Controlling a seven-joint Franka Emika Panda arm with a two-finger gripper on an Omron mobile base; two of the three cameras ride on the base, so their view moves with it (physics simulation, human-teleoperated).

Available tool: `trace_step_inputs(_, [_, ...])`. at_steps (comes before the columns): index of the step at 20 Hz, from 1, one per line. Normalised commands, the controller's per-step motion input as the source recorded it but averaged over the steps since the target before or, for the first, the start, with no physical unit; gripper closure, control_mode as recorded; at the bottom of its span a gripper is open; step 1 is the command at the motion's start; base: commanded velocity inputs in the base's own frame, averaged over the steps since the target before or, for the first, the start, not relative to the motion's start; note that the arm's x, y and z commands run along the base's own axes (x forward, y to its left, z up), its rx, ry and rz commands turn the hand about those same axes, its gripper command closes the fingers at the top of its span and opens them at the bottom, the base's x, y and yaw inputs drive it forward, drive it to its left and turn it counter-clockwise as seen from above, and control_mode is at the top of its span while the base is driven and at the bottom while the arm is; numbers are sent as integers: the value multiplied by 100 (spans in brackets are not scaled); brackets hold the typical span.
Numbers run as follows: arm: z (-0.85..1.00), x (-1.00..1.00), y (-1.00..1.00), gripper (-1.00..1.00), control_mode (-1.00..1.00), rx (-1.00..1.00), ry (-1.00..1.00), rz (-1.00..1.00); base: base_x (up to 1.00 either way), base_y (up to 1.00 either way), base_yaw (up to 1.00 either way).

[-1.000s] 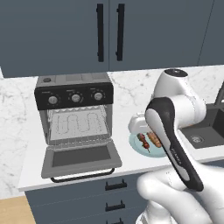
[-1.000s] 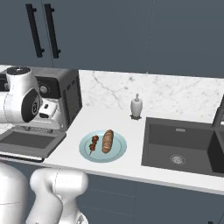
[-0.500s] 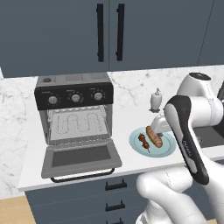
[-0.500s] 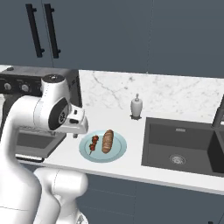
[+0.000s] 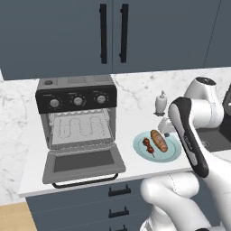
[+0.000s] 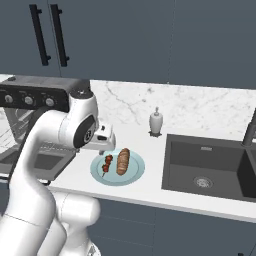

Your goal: Pick up the kebab skewer and baguette bread, and place them inside the toaster oven. Close the toaster oven door and start by setting the timer.

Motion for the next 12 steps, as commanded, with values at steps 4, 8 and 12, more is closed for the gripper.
trace_step_inputs(4, [-7,48,3,-100,-100,0,0,0,0,0,0])
trace_step_inputs(8, [-33,29,-2,-100,-100,-1,0,0,0,0,0])
trace_step_inputs(12, [-63,11,-27,-100,-100,-3,2,0,0,0,0])
